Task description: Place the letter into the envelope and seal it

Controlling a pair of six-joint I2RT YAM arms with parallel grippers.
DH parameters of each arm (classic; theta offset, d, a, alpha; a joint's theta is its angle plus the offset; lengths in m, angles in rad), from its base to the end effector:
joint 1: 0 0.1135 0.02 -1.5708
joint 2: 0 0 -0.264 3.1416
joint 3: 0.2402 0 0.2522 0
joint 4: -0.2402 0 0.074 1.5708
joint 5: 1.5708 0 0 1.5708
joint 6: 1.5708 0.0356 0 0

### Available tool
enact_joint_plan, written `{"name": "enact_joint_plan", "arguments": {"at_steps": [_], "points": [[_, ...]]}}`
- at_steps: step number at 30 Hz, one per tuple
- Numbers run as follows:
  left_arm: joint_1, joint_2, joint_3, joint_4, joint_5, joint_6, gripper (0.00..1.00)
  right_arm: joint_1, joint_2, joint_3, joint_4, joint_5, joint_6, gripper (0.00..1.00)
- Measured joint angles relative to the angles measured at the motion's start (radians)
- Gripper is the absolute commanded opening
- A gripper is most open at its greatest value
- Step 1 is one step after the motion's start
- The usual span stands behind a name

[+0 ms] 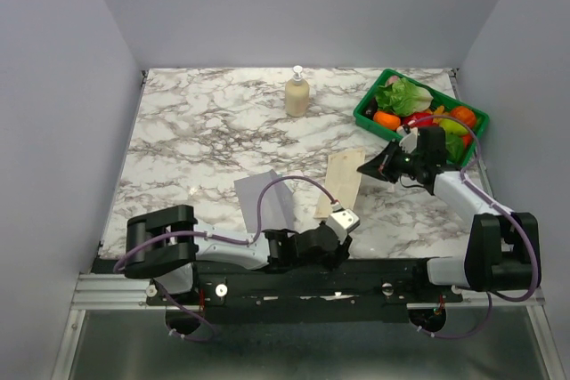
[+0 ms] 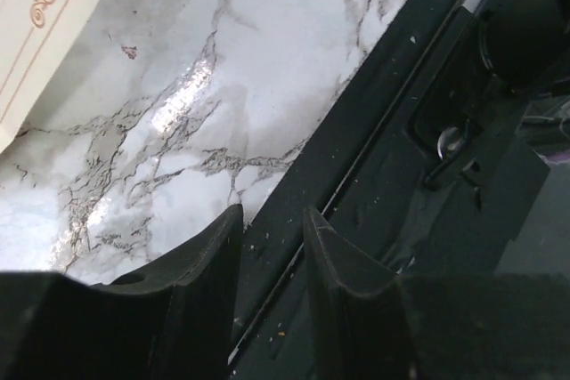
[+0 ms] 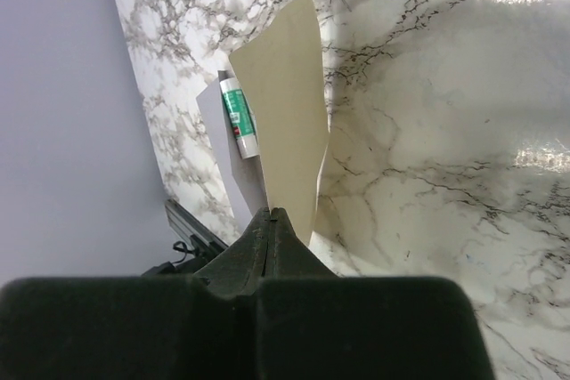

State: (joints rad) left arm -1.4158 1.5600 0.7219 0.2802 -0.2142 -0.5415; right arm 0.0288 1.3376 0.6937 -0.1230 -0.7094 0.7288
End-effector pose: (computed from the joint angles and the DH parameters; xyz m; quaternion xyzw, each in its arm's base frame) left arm 0.0565 -0.3129 0.1779 0.3211 0.8096 -0.3480 0.3468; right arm 0.2629 0.0308 0.2012 0.1683 0.8573 0.4326 0.2227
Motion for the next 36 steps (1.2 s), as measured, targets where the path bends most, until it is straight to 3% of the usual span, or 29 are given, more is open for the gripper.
{"name": "enact_joint_plan", "arguments": {"at_steps": [4, 23, 36], "points": [[0.000, 0.046, 0.025, -0.005, -0.087, -0.038, 0.51, 0.000, -0.005, -0.015, 0.002, -0.003, 0.007, 0.01], [0.058, 0.153, 0.103, -0.227, -0.435, -0.155, 0.56, 0.000, -0.060, -0.031, -0.144, 0.026, -0.120, 0.01], [0.107, 0.101, 0.195, -0.297, -0.571, -0.023, 0.59, 0.000, -0.064, -0.031, -0.234, 0.066, -0.213, 0.01]]}}
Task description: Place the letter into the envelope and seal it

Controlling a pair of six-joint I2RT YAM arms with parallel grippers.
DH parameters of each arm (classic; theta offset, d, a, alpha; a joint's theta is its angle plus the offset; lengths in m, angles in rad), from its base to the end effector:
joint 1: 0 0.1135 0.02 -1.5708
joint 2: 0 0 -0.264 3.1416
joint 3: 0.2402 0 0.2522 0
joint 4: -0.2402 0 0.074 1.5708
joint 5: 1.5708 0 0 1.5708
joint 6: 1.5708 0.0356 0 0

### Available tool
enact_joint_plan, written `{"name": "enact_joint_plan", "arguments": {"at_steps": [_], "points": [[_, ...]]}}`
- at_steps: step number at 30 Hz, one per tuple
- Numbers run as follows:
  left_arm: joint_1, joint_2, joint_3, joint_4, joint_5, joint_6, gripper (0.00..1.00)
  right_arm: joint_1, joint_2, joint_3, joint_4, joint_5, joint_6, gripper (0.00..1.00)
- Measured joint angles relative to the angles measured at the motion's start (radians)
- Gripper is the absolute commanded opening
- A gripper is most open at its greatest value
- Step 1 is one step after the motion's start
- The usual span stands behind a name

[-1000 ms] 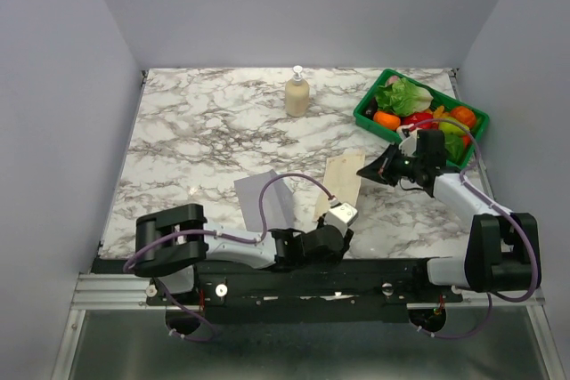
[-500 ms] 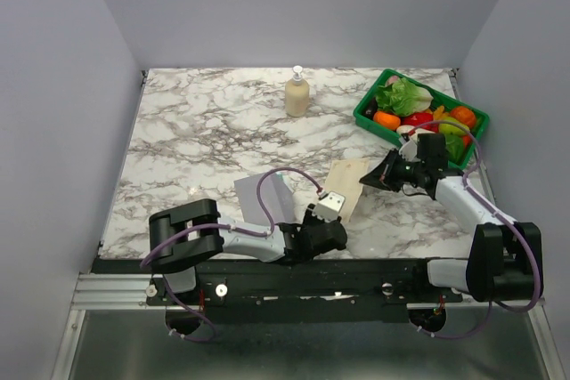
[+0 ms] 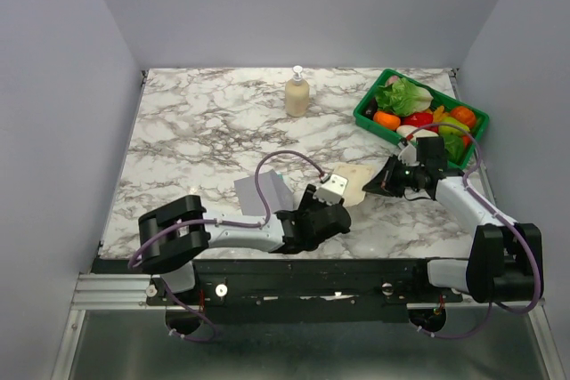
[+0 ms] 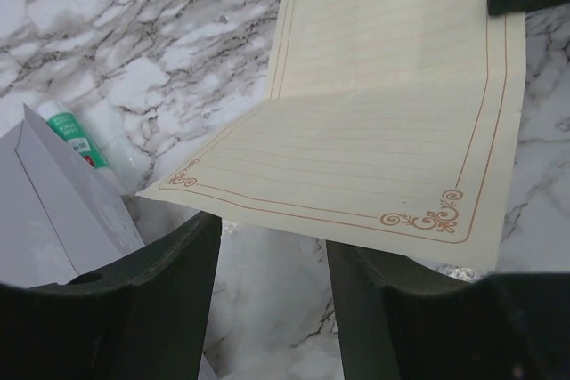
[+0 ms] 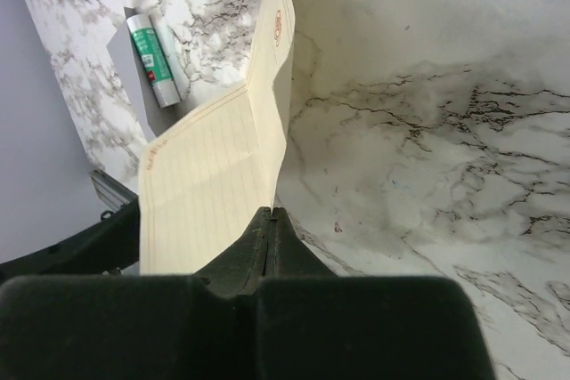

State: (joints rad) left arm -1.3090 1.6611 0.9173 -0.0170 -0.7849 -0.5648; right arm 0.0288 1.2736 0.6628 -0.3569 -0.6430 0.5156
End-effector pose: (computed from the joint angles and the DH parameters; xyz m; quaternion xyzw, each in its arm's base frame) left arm 0.1114 -0.3186 0.1863 0.1684 0.8459 -0.0851 0.4989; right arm 0.2352 0.0281 0.1902 0.1273 0.9019 0.3664 0.1903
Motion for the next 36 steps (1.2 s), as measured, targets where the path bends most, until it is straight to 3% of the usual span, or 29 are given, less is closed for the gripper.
{"name": "enact_joint_plan", "arguments": {"at_steps": [11, 21, 28, 31, 32, 36], "points": [[0.128, 0.011, 0.103, 0.089, 0.019, 0.164, 0.59, 0.000, 0.008, 0.000, -0.018, -0.002, -0.052, 0.01], [0.224, 0.142, 0.185, 0.159, 0.137, 0.226, 0.59, 0.000, 0.037, 0.000, -0.026, -0.018, -0.072, 0.01], [0.244, 0.227, 0.211, 0.169, 0.193, 0.226, 0.59, 0.000, 0.044, 0.000, -0.026, -0.018, -0.072, 0.23], [0.255, 0.244, 0.210, 0.174, 0.213, 0.219, 0.59, 0.000, 0.049, 0.000, -0.026, -0.018, -0.070, 0.46], [0.257, 0.248, 0.210, 0.176, 0.219, 0.217, 0.59, 0.000, 0.050, -0.001, -0.026, -0.017, -0.069, 0.57], [0.266, 0.267, 0.200, 0.195, 0.235, 0.203, 0.59, 0.000, 0.050, -0.009, -0.017, -0.013, -0.061, 0.71]]}}
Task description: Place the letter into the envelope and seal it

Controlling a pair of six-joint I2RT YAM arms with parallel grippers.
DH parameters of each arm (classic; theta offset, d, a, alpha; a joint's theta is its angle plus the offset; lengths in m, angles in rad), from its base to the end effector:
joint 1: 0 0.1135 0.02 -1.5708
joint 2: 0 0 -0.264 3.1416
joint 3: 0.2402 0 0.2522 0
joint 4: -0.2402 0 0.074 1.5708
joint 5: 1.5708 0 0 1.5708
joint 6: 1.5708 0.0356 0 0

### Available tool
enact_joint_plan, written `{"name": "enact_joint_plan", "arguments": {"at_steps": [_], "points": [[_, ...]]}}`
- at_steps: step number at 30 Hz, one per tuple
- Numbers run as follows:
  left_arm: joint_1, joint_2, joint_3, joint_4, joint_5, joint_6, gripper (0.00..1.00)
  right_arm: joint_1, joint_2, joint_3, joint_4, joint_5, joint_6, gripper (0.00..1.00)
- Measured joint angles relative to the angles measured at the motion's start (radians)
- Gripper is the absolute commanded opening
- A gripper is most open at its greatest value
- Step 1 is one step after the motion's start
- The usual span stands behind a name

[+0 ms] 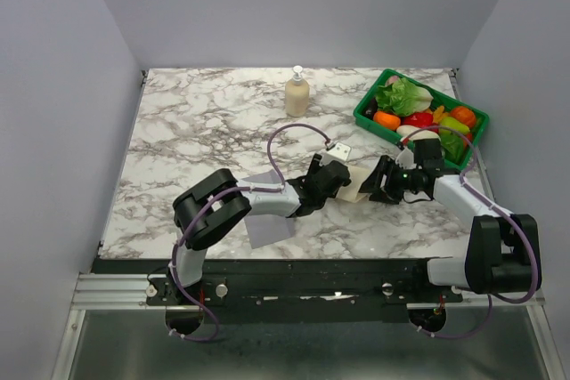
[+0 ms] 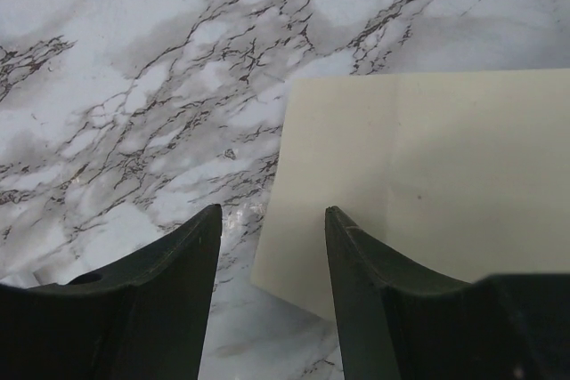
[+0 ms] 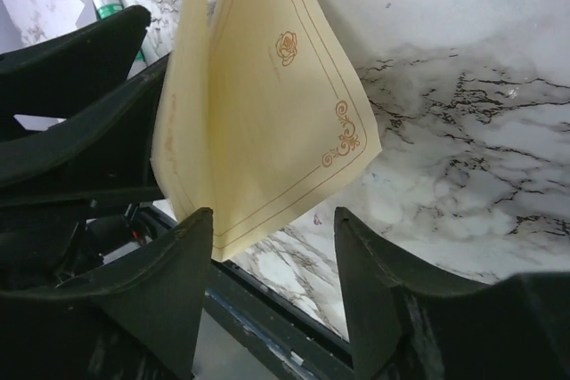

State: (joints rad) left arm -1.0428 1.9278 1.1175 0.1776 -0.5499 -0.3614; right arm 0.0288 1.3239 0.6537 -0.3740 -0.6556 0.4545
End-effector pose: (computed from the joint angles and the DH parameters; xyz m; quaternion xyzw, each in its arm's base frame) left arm 0.2220 -0.3437 0.1630 0.1712 0.8502 -0.0961 0.4886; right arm 0.2354 0.0285 0.1760 0.1112 0.9112 0.3608 0.1649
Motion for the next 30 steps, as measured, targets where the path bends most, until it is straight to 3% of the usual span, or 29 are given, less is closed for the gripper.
{"name": "enact_joint_plan", "arguments": {"at_steps": [25, 30], "points": [[0.005, 0.061, -0.037, 0.083, 0.047, -0.065, 0.58, 0.000, -0.029, -0.070, 0.120, 0.023, 0.113, 0.75], [0.007, 0.061, -0.042, 0.093, 0.051, -0.074, 0.58, 0.000, -0.054, -0.108, 0.174, 0.023, 0.148, 0.88]]}}
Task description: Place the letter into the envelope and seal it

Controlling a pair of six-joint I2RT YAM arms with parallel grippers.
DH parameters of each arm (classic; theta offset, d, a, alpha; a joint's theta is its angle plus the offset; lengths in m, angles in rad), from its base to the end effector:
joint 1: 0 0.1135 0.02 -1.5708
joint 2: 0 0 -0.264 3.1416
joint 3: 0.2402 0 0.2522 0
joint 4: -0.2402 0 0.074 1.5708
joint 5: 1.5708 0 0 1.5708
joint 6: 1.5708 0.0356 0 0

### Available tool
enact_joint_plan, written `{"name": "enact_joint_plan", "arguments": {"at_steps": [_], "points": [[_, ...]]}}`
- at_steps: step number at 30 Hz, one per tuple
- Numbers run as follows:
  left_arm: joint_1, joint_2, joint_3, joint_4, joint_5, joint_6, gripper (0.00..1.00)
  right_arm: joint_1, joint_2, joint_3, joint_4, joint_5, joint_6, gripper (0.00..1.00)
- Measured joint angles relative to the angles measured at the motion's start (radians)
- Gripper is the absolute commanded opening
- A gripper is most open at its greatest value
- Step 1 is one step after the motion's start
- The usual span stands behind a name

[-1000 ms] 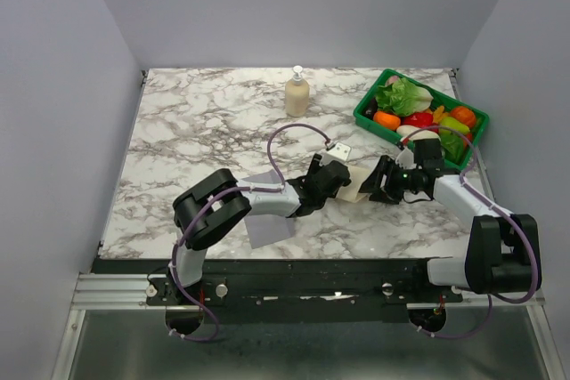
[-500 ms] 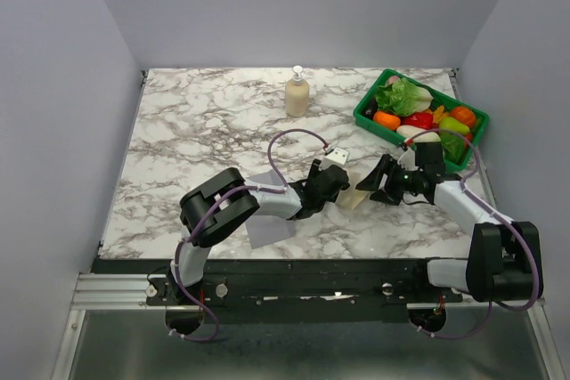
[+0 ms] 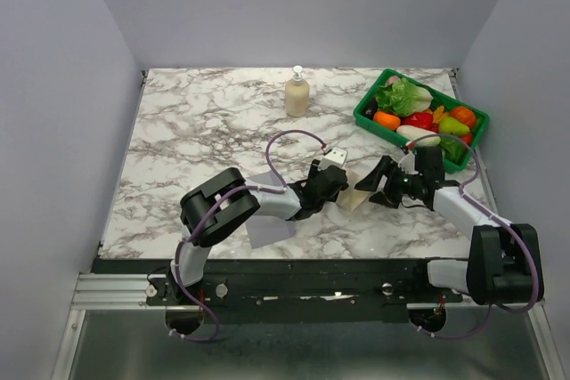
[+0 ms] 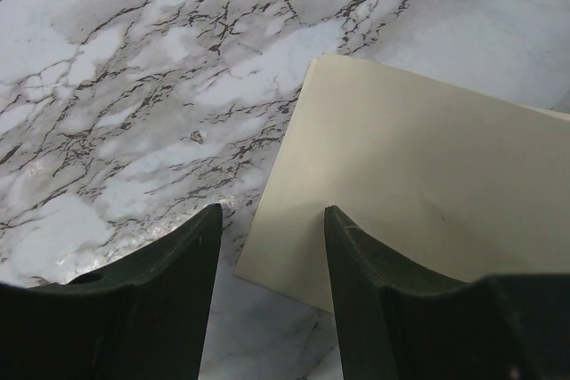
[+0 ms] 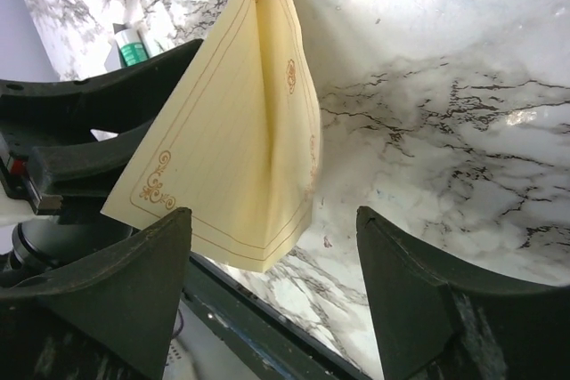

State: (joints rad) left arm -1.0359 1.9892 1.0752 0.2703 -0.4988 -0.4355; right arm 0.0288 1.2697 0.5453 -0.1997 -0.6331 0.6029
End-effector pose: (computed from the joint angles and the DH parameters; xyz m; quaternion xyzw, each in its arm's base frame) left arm 0.2229 -0.3428 0.1342 0.1509 0.8607 -0.1271 0.4694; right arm 0.2261 0.0276 0.1663 0.1603 0.8922 0.3744 0.1953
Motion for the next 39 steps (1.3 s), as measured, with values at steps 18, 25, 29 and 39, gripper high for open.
{"name": "enact_joint_plan", "arguments": {"at_steps": [18, 25, 29, 39], "points": [[0.001, 0.000, -0.005, 0.013, 0.000, -0.007, 0.58, 0.000, -0.013, -0.232, 0.548, -0.147, 0.285, 0.97], [0.002, 0.000, -0.006, 0.015, 0.001, -0.008, 0.58, 0.000, -0.079, -0.234, 0.603, -0.163, 0.299, 0.99], [0.003, 0.000, -0.006, 0.016, 0.002, -0.007, 0.57, 0.000, -0.087, -0.234, 0.599, -0.164, 0.294, 0.95], [0.003, 0.000, -0.006, 0.017, 0.004, -0.011, 0.58, 0.000, -0.068, -0.204, 0.476, -0.091, 0.227, 0.58]]}}
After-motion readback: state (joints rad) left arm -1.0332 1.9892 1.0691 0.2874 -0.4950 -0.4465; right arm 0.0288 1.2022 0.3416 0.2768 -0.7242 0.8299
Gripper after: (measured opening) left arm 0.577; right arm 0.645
